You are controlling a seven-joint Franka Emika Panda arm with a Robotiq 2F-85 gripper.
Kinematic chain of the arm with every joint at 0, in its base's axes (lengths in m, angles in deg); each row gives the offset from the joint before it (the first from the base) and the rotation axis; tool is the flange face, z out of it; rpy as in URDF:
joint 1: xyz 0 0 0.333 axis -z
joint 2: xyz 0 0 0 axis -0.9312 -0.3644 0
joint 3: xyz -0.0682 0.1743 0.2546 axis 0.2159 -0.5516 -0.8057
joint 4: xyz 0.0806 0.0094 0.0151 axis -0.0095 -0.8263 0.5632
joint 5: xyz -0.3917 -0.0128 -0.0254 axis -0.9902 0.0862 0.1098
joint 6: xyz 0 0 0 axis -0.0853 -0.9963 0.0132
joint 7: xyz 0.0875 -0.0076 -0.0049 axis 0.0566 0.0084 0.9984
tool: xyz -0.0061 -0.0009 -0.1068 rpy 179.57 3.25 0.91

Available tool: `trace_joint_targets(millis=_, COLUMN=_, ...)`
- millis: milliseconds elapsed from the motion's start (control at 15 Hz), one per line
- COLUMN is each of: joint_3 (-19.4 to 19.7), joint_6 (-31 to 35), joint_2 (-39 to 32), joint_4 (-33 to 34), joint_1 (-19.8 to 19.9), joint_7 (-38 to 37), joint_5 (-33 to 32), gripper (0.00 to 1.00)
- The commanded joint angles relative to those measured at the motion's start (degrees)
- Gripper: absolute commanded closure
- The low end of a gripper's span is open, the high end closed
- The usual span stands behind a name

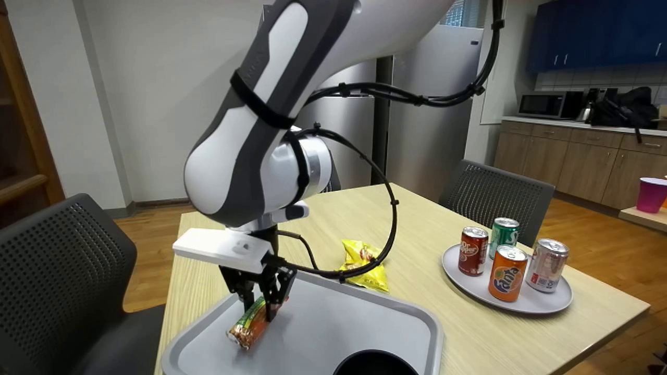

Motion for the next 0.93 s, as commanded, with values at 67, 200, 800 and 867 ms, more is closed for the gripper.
trace_joint_targets(millis=67, joint_3=3.0, joint_6=-1.5, joint_2=3.0, joint_4=0.4, joint_1=1.3, joint_7=-0.4, joint_5=-2.0, gripper=0.83)
trace_joint_targets(millis=200, joint_3=4.6, joint_6=-1.5, joint_2=3.2, joint_4=0.8, joint_1=2.0, joint_7=-0.7, joint_5=-2.7, gripper=0.83)
trace_joint_targets(millis=800, joint_3=8.0, joint_6=-2.1, joint_2=0.1, joint_4=6.9, joint_1=5.8, joint_7=-2.0, joint_5=-4.2, gripper=0.83)
trace_joint_targets(millis=867, joint_3=8.1, joint_6=-2.2, joint_2=-0.5, joint_4=7.9, joint_1=5.9, joint_7=-2.2, joint_5=-4.3, gripper=0.83)
